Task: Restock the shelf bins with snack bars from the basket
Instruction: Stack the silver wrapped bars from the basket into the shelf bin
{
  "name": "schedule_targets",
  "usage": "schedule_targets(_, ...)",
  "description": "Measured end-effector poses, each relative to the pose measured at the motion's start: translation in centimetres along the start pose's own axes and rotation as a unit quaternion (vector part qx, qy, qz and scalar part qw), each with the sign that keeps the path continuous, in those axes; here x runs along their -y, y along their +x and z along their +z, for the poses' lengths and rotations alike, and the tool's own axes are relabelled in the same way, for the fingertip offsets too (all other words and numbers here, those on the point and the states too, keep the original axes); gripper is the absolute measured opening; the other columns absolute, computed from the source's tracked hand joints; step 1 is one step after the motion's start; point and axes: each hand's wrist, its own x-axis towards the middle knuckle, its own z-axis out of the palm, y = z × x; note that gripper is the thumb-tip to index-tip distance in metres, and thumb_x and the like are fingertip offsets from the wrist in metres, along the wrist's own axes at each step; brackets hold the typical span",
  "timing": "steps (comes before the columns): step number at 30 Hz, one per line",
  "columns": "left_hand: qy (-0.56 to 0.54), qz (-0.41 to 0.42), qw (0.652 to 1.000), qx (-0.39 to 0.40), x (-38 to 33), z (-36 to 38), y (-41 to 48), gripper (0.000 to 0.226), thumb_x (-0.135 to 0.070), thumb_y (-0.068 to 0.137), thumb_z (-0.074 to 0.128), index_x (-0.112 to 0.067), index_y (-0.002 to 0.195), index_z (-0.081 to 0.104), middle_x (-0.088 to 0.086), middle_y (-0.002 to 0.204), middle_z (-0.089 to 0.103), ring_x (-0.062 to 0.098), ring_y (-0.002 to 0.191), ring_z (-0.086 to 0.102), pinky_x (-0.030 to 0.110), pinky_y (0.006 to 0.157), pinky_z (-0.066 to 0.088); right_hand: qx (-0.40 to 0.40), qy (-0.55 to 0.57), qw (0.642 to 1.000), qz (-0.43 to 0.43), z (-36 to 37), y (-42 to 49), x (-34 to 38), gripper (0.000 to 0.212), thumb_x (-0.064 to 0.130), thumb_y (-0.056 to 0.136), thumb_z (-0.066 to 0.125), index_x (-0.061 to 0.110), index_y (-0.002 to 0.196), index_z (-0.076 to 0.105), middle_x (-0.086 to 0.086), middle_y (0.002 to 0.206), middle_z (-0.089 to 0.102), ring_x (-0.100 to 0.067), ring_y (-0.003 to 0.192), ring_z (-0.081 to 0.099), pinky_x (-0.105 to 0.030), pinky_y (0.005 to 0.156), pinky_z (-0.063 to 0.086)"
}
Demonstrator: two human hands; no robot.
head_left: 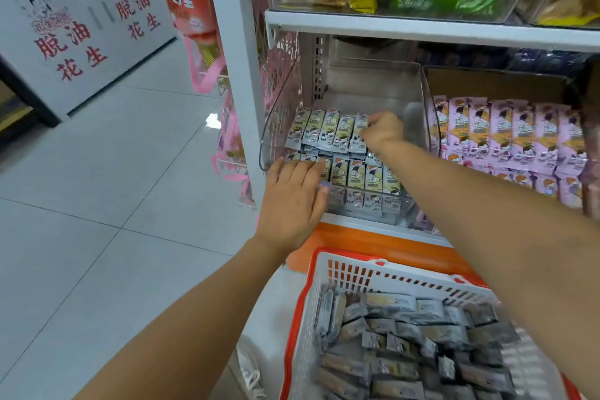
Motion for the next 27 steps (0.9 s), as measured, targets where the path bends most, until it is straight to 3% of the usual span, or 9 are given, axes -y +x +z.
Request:
schedule_targets(5, 0.016, -0.003, 1.000, 0.014, 0.0, -0.1, 0.0, 0.049, -0.037, 0.099, 0.027, -0.012, 0.133, 0.053, 0.004, 0.126, 0.059, 0.024, 0.120, 0.050, 0.045, 0.114, 0.018, 0.075, -0.018, 0.996, -0.046, -0.5, -1.9, 0.0, 0.040, -0.001, 0.095, 0.048, 0.002, 0.135, 0.053, -0.015, 0.142, 0.050, -0.030, 0.126, 0.051, -0.034, 0.108, 0.040)
schedule_targets(8, 0.023, -0.031, 0.998, 0.049, -0.7, -0.8, -0.2, 0.062, -0.042, 0.097, 0.013, -0.013, 0.140, 0.047, 0.008, 0.138, 0.051, 0.027, 0.133, 0.040, 0.046, 0.119, 0.010, 0.068, -0.021, 0.991, -0.110, -1.4, -4.1, -0.2, 0.043, 0.002, 0.096, 0.051, 0.005, 0.138, 0.050, -0.012, 0.145, 0.048, -0.028, 0.131, 0.047, -0.033, 0.111, 0.035)
schedule_targets(11, 0.036, -0.063, 0.994, 0.084, -1.7, -1.8, -0.9, 0.070, -0.047, 0.094, 0.003, -0.015, 0.148, 0.035, 0.010, 0.150, 0.039, 0.027, 0.143, 0.026, 0.046, 0.121, 0.004, 0.044, 0.018, 0.979, -0.198, -2.9, -7.1, -0.7, 0.037, -0.002, 0.094, 0.051, 0.008, 0.128, 0.058, -0.009, 0.135, 0.056, -0.023, 0.122, 0.053, -0.031, 0.106, 0.042)
schedule_targets(13, 0.053, -0.069, 0.992, 0.092, -2.5, -2.6, -1.7, 0.065, -0.045, 0.097, 0.012, -0.012, 0.150, 0.029, 0.011, 0.153, 0.034, 0.028, 0.145, 0.022, 0.046, 0.121, 0.005, 0.032, 0.054, 0.967, -0.245, -4.2, -9.5, -1.0, 0.032, -0.005, 0.093, 0.049, 0.009, 0.117, 0.065, -0.006, 0.122, 0.063, -0.018, 0.111, 0.059, -0.027, 0.098, 0.047)
schedule_targets(15, 0.057, -0.067, 0.994, 0.069, -3.6, -3.6, -2.7, 0.059, -0.036, 0.099, 0.033, -0.004, 0.149, 0.029, 0.017, 0.151, 0.036, 0.032, 0.142, 0.028, 0.047, 0.120, 0.013, 0.036, 0.082, 0.958, -0.273, -5.6, -12.1, -1.6, 0.029, -0.005, 0.092, 0.050, 0.010, 0.107, 0.069, -0.002, 0.107, 0.067, -0.016, 0.100, 0.064, -0.030, 0.092, 0.052)
schedule_targets(18, 0.037, -0.074, 0.996, 0.034, -5.6, -4.6, -4.5, 0.059, -0.025, 0.092, 0.049, 0.002, 0.143, 0.036, 0.023, 0.139, 0.045, 0.039, 0.130, 0.040, 0.050, 0.112, 0.030, 0.062, 0.081, 0.953, -0.287, -7.7, -15.9, -3.6, 0.028, -0.001, 0.093, 0.050, 0.018, 0.094, 0.070, 0.001, 0.087, 0.070, -0.018, 0.080, 0.068, -0.037, 0.077, 0.058)
schedule_targets(22, 0.029, -0.056, 0.995, 0.083, -8.3, -4.4, -7.3, 0.047, -0.024, 0.090, 0.049, -0.004, 0.132, 0.047, 0.018, 0.125, 0.050, 0.035, 0.113, 0.045, 0.044, 0.096, 0.036, 0.094, 0.002, 0.956, -0.278, -9.5, -19.6, -8.8, 0.026, 0.004, 0.093, 0.050, 0.020, 0.087, 0.069, -0.007, 0.077, 0.070, -0.020, 0.066, 0.066, -0.042, 0.066, 0.057)
schedule_targets(25, 0.012, -0.041, 0.987, 0.157, -10.5, -2.8, -9.6, 0.040, -0.028, 0.093, 0.048, -0.010, 0.128, 0.047, 0.011, 0.123, 0.051, 0.030, 0.112, 0.045, 0.039, 0.093, 0.036, 0.100, -0.074, 0.964, -0.233, -10.3, -21.0, -13.8, 0.021, 0.008, 0.094, 0.052, 0.016, 0.092, 0.071, -0.002, 0.065, 0.064, -0.023, 0.058, 0.059, -0.036, 0.059, 0.049)
schedule_targets(27, 0.001, -0.044, 0.981, 0.189, -11.8, -1.4, -11.1, 0.042, -0.031, 0.095, 0.048, -0.011, 0.131, 0.045, 0.011, 0.127, 0.049, 0.029, 0.116, 0.043, 0.039, 0.096, 0.036, 0.099, -0.122, 0.971, -0.179, -10.6, -21.5, -17.5, 0.020, 0.010, 0.094, 0.052, 0.012, 0.099, 0.071, 0.005, 0.067, 0.061, -0.014, 0.059, 0.056, -0.028, 0.055, 0.044)
